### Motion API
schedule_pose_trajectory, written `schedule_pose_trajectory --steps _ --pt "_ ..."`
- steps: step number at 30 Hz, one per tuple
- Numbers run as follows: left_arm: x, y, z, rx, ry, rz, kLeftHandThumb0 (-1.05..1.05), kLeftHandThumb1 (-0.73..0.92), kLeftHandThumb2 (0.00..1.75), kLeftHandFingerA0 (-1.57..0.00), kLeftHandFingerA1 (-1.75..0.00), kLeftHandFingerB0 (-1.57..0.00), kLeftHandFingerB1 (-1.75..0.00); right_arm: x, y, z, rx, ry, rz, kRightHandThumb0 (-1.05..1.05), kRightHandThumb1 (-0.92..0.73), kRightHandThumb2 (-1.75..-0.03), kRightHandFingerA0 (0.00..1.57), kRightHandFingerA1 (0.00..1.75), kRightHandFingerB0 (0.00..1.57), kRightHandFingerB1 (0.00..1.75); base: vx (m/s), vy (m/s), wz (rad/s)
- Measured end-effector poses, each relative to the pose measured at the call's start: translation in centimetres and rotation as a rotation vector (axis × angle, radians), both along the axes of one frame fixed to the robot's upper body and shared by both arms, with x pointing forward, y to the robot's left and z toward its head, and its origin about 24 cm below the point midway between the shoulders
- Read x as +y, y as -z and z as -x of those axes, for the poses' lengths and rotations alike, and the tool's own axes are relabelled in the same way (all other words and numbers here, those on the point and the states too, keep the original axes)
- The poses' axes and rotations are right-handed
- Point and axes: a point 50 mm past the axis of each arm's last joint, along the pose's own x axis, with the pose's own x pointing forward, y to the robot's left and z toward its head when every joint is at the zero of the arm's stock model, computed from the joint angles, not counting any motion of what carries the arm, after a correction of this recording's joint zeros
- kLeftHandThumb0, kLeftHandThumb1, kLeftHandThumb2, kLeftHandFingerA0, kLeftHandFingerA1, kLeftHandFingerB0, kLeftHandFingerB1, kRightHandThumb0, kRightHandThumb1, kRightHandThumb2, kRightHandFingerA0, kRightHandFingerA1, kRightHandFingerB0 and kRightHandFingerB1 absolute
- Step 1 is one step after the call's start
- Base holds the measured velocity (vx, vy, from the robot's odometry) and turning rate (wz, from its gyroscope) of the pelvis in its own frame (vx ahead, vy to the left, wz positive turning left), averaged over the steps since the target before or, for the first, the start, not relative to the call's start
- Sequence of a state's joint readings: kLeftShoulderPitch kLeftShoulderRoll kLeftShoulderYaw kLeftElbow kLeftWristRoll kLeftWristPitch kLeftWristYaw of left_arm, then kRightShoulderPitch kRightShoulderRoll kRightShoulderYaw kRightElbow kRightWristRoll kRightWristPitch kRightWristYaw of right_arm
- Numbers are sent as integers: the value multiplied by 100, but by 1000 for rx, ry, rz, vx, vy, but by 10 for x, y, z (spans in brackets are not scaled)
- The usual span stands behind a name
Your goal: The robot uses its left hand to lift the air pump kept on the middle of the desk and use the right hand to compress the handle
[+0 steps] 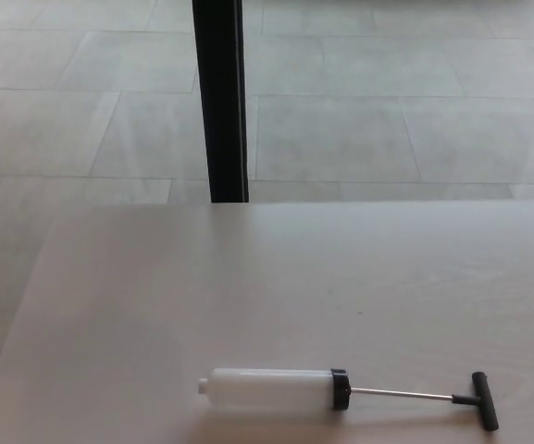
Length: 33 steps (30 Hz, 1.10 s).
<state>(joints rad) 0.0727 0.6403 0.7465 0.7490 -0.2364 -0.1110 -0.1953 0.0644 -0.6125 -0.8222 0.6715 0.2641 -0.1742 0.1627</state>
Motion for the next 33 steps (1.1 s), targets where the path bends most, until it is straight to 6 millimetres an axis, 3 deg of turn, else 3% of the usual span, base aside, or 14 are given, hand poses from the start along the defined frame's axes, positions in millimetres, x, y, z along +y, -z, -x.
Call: schedule_pose_trajectory --steps 10,11,13,14,16,17,18,21,22,23,25,26,29,33 --pt "-48 -48 -71 -102 294 -183 -83 69 61 -23 -47 -20 -33 40 -26 -62 -114 -212 87 -77 -84 -66 14 34 23 29 0 0 0" --pt "-53 -50 -76 -104 315 -194 -87 71 62 -22 -47 -18 -33 43 -27 -65 -118 -225 89 -37 -45 -106 2 51 0 47 0 0 0" --pt "-72 -57 -93 -107 401 -235 -87 70 62 -20 -47 -19 -32 56 -27 -77 -132 -277 93 -37 -47 -107 2 51 0 47 0 0 0" --pt "-82 -59 -101 -108 446 -253 -87 70 61 -24 -49 -19 -34 62 -28 -83 -140 -303 95 -79 -86 -66 15 34 20 30 0 0 0" --pt "-104 -63 -115 -109 531 -288 -87 68 61 -22 -49 -18 -35 74 -28 -94 -149 -352 98 -78 -87 -66 16 33 21 29 0 0 0" --pt "-116 -66 -123 -109 579 -309 -85 50 87 -19 -55 -15 -45 81 -29 -99 -154 -379 99 -76 -87 -66 16 34 22 30 0 0 0" --pt "-126 -68 -129 -109 621 -326 -84 48 87 -25 -59 -15 -46 87 -29 -104 -157 -402 102 -78 -68 -99 11 46 17 43 0 0 0" --pt "-164 -71 -145 -113 759 -366 -81 46 84 -24 -59 -16 -47 106 -29 -117 -161 -474 109 -78 -69 -100 9 46 19 45 0 0 0" --pt "-175 -70 -149 -110 800 -374 -81 46 84 -24 -59 -16 -47 112 -29 -120 -162 -496 110 -78 -69 -100 9 46 19 45 0 0 0" --pt "-184 -69 -152 -108 831 -380 -81 47 84 -22 -59 -15 -47 117 -29 -123 -163 -511 109 -78 -86 -66 14 35 28 31 0 0 0" --pt "-208 -67 -158 -95 913 -398 -79 47 83 -17 -56 -13 -46 129 -29 -129 -164 -554 111 -78 -85 -67 16 37 29 32 0 0 0" --pt "-219 -65 -160 -87 953 -408 -79 47 83 -20 -57 -14 -46 134 -30 -132 -162 -574 114 -80 -67 -99 13 47 22 45 0 0 0" --pt "-248 -60 -163 -58 1055 -440 -77 59 59 -17 -50 -15 -36 148 -31 -138 -157 -622 123 -78 -66 -98 13 48 22 45 0 0 0" --pt "-277 -55 -163 -22 1153 -479 -75 58 58 -16 -53 -16 -38 160 -32 -142 -151 -664 132 -80 -66 -98 17 48 23 45 0 0 0"
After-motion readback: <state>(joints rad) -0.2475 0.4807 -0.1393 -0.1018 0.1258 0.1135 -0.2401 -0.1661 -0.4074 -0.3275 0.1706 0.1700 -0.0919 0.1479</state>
